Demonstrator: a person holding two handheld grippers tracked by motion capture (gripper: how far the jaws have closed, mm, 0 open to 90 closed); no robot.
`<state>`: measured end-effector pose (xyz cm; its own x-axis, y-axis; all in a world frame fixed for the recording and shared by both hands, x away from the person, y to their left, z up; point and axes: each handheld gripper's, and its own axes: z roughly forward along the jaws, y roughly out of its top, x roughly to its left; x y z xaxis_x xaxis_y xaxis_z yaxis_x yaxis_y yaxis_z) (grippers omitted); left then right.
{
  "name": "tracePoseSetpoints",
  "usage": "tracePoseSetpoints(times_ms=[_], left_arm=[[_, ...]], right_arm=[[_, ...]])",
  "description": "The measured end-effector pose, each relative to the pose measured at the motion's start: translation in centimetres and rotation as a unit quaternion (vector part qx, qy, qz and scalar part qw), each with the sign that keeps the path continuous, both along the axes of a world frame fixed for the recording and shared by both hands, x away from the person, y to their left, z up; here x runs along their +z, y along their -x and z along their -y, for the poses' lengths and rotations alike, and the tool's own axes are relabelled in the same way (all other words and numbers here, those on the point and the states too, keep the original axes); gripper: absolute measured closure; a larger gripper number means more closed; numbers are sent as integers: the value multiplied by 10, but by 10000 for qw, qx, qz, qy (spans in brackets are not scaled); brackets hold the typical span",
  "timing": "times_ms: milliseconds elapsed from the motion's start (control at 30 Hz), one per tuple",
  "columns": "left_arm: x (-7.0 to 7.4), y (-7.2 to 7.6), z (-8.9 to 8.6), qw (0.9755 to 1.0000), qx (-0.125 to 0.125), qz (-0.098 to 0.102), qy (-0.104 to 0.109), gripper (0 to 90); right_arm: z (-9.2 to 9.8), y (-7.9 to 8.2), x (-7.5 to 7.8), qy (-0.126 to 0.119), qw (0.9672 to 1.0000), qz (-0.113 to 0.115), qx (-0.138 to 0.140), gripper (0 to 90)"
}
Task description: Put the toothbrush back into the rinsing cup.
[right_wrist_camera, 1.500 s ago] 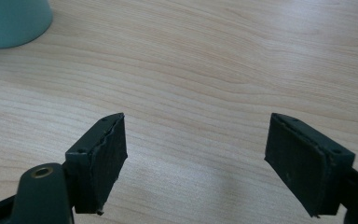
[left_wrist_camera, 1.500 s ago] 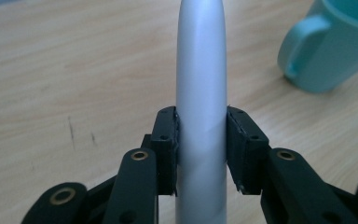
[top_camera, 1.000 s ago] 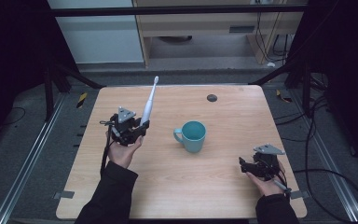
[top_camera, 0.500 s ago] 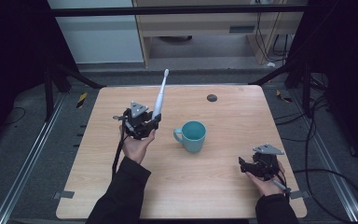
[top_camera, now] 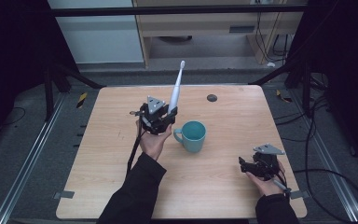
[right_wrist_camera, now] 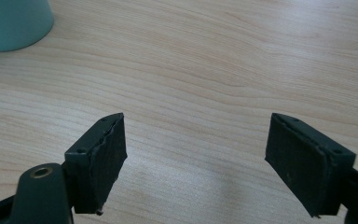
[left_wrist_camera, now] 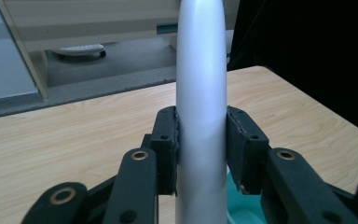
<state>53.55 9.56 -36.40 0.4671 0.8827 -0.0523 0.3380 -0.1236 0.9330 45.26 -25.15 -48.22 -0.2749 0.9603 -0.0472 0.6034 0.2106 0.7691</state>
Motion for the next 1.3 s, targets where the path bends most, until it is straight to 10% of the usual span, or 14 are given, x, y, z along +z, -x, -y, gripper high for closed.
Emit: tracePoseSetpoints(times_ms=[500,1300], left_arm=[[-10,-9,38,9996,-168,59,234,661],[-50,-12,59,9997,-228,-98,46,660]], right_arm=[[1,-1,-1,6,10000,21,24,203],[-1,0,-1,0,10000,9,49,207]])
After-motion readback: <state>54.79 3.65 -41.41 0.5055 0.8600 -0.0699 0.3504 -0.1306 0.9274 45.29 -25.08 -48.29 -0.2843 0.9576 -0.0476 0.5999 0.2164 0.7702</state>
